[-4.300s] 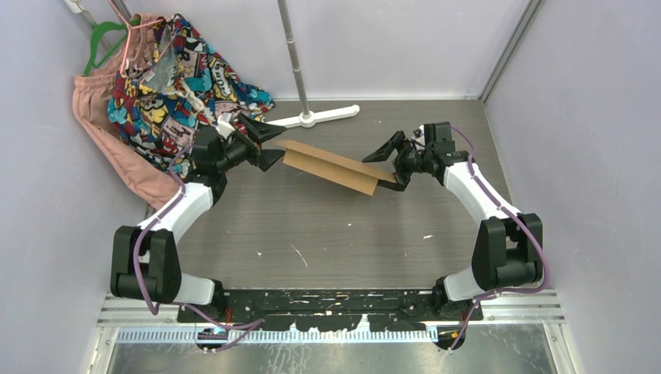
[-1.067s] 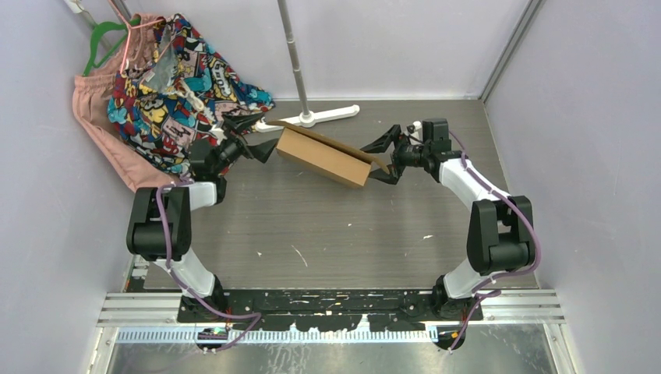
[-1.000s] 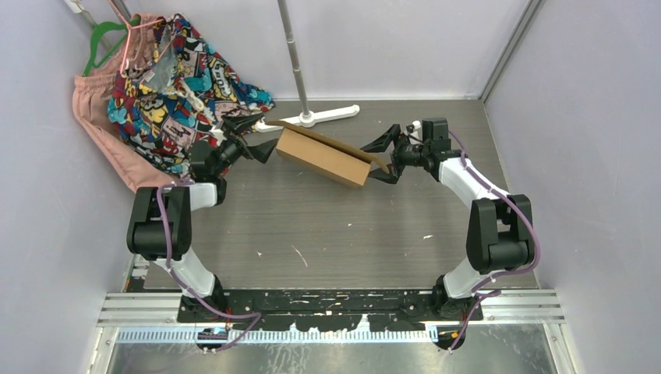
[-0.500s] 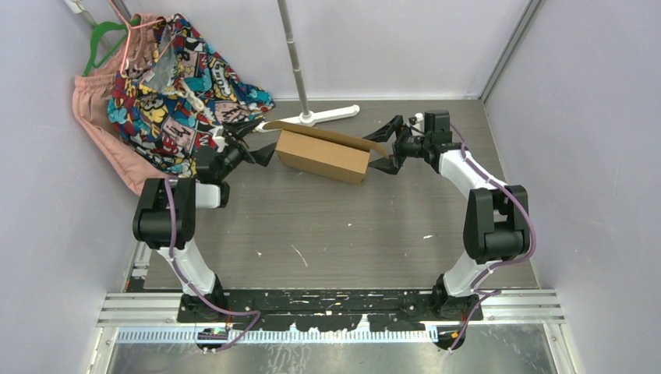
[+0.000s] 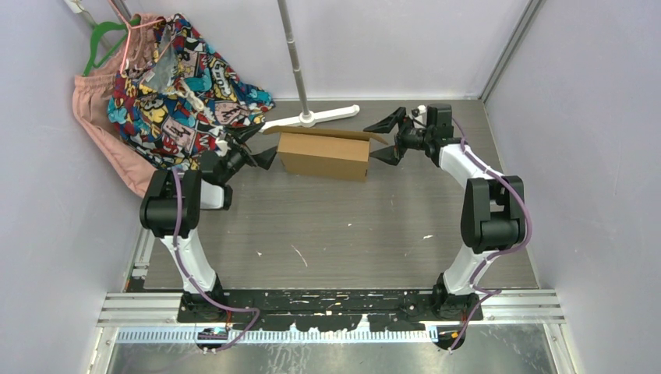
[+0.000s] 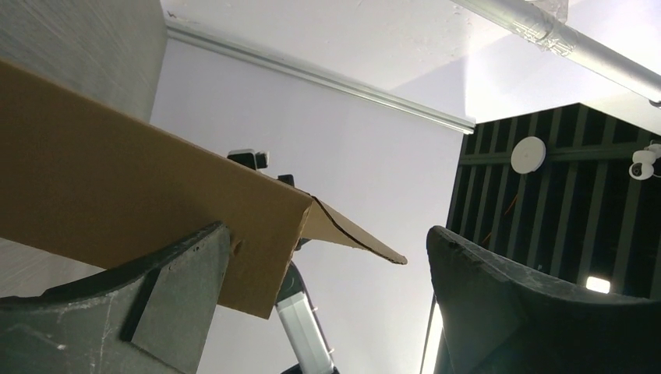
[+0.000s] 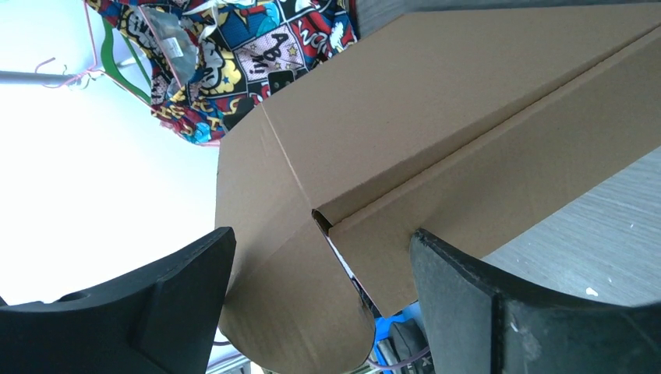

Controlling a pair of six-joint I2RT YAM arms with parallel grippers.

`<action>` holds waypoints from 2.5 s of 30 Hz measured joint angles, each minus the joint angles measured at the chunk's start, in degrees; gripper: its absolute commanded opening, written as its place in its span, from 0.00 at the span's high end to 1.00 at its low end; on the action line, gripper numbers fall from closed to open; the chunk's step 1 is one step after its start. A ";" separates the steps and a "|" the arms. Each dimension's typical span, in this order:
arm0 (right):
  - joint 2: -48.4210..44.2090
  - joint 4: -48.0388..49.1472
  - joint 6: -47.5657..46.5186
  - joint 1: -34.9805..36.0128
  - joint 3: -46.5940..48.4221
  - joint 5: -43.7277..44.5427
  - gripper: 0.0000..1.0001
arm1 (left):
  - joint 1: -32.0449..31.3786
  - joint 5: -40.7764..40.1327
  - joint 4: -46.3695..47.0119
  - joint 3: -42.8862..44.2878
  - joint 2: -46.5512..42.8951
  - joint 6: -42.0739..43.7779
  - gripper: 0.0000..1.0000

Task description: Fold the paper box

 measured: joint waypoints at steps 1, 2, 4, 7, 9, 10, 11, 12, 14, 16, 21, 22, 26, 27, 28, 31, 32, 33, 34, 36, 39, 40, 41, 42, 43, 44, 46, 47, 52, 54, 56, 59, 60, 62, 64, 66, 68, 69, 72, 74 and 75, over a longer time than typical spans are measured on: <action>0.42 0.09 0.02 -0.07 0.42 -0.02 0.13 | 0.00 0.00 0.57 0.00 0.26 -0.02 0.00; 0.81 0.22 0.02 -0.15 0.83 -0.02 0.13 | 0.00 0.00 1.14 0.00 0.55 -0.04 0.00; 1.66 0.55 0.00 -0.28 1.70 -0.02 0.13 | 0.00 0.00 2.01 0.13 1.03 -0.04 0.00; 2.82 0.85 -0.02 -0.37 3.02 0.04 0.13 | 0.00 0.00 3.15 0.79 2.01 -0.11 0.00; 3.65 0.92 -0.02 -0.46 3.98 0.04 0.13 | 0.00 0.00 3.67 1.60 2.80 -0.13 0.00; 4.09 0.94 -0.02 -0.50 4.42 0.04 0.13 | 0.00 0.02 3.82 1.97 3.15 -0.13 0.00; 4.46 1.05 -0.02 -0.55 4.81 0.02 0.13 | 0.00 0.02 3.98 2.25 3.39 -0.11 0.00; 4.81 1.05 -0.02 -0.57 5.20 0.02 0.13 | 0.00 0.02 4.13 2.49 3.63 -0.13 0.00; 5.46 1.33 -0.02 -0.61 5.90 0.04 0.13 | 0.00 0.02 4.31 2.78 3.91 -0.11 0.00; 6.16 1.64 -0.02 -0.68 6.54 0.07 0.13 | 0.00 0.02 4.59 3.04 4.28 -0.11 0.00; 7.69 1.99 -0.02 -0.85 8.09 -0.13 0.13 | 0.00 0.04 6.25 3.69 5.66 -0.44 0.00; 7.85 1.99 -0.04 -0.90 8.28 -0.15 0.13 | 0.00 0.15 6.54 3.80 5.88 -0.52 0.00; 8.41 2.05 -0.13 -1.14 8.92 -0.20 0.13 | 0.00 0.70 7.34 4.17 6.49 -1.14 0.00; 8.57 2.10 -0.24 -1.20 9.07 -0.22 0.13 | 0.00 0.85 7.34 4.24 6.54 -1.22 0.00; 8.68 2.14 -0.31 -1.29 9.18 -0.28 0.13 | 0.00 1.09 7.37 4.33 6.58 -1.29 0.00; 8.96 1.60 -1.01 -1.53 9.75 -0.46 0.12 | 0.00 1.88 7.32 4.72 6.73 -1.33 0.00; 9.03 1.27 -1.42 -1.60 9.97 -0.46 0.11 | 0.00 2.19 7.32 4.76 6.75 -1.31 0.00; 9.05 0.83 -1.81 -1.64 10.14 -0.44 0.11 | 0.00 2.32 7.30 4.76 6.78 -1.33 0.00; 9.05 0.48 -2.23 -1.68 10.25 -0.44 0.11 | 0.00 2.58 7.32 4.76 6.78 -1.33 0.00; 9.05 -0.31 -3.15 -1.73 10.71 -0.44 0.10 | 0.00 3.04 7.34 4.76 6.78 -1.36 0.00; 9.05 -0.96 -4.20 -1.79 10.95 -0.46 0.09 | 0.00 3.56 7.41 4.74 6.78 -1.38 0.00; 9.05 -1.11 -4.42 -1.81 11.04 -0.46 0.09 | 0.00 3.74 7.48 4.72 6.78 -1.40 0.00; 9.03 -1.16 -4.61 -1.84 11.06 -0.48 0.08 | 0.00 3.96 7.52 4.72 6.78 -1.38 0.00; 9.03 -1.22 -4.74 -1.88 11.06 -0.57 0.08 | 0.00 4.13 7.56 4.68 6.78 -1.40 0.00; 9.05 -1.25 -4.81 -1.92 11.10 -0.61 0.07 | 0.00 4.26 7.63 4.63 6.78 -1.42 0.00; 9.05 -1.27 -4.90 -1.97 11.13 -0.63 0.07 | 0.00 4.37 7.76 4.57 6.82 -1.49 0.00; 9.05 -1.27 -4.98 -2.10 11.15 -0.79 0.06 | 0.00 4.72 8.04 4.55 6.95 -1.62 0.00; 9.03 -1.27 -5.01 -2.16 11.15 -0.87 0.06 | 0.00 4.81 8.17 4.52 6.99 -1.68 0.00; 9.03 -1.70 -5.49 -2.36 11.37 -1.03 0.05 | 0.00 5.57 8.74 4.48 7.19 -1.86 0.00; 9.03 -1.90 -5.73 -2.49 11.41 -1.05 0.05 | 0.00 5.92 8.85 4.39 7.21 -2.01 0.00; 9.05 -2.38 -6.27 -2.58 11.58 -0.96 0.04 | 0.00 6.36 9.18 4.22 7.26 -2.38 0.00; 9.07 -3.98 -7.72 -2.64 11.63 -0.20 0.04 | 0.00 7.17 9.55 3.98 7.30 -2.67 0.00; 9.11 -4.70 -8.22 -2.64 11.63 0.07 0.03 | 0.00 7.28 9.73 3.91 7.34 -2.67 0.00; 9.16 -6.32 -9.35 -2.62 11.63 0.52 0.03 | 0.00 7.67 10.25 3.82 7.50 -2.69 0.00; 9.18 -7.76 -10.27 -2.58 11.63 1.03 0.02 | 0.00 8.09 10.51 3.76 7.65 -2.69 0.00; 9.18 -8.68 -10.82 -2.64 11.63 1.46 0.02 | 0.02 9.20 9.84 3.15 8.28 -2.23 0.00; 9.18 -9.29 -11.23 -2.82 11.63 1.77 0.02 | 0.02 10.49 8.44 2.05 9.86 -1.88 0.00; 9.18 -9.55 -11.41 -2.86 11.63 1.86 0.02 | 0.00 11.10 7.50 1.55 10.73 -1.70 0.00; 9.18 -9.92 -11.69 -2.95 11.58 2.01 0.02 | 0.00 12.37 5.18 0.50 12.44 -1.46 0.00; 9.18 -9.99 -11.85 -3.08 11.50 2.03 0.01 | 0.00 13.07 4.46 0.22 12.59 -1.31 0.00; 9.18 -9.99 -11.89 -3.19 11.39 2.03 0.01 | 0.00 13.27 4.44 0.22 12.59 -1.29 0.00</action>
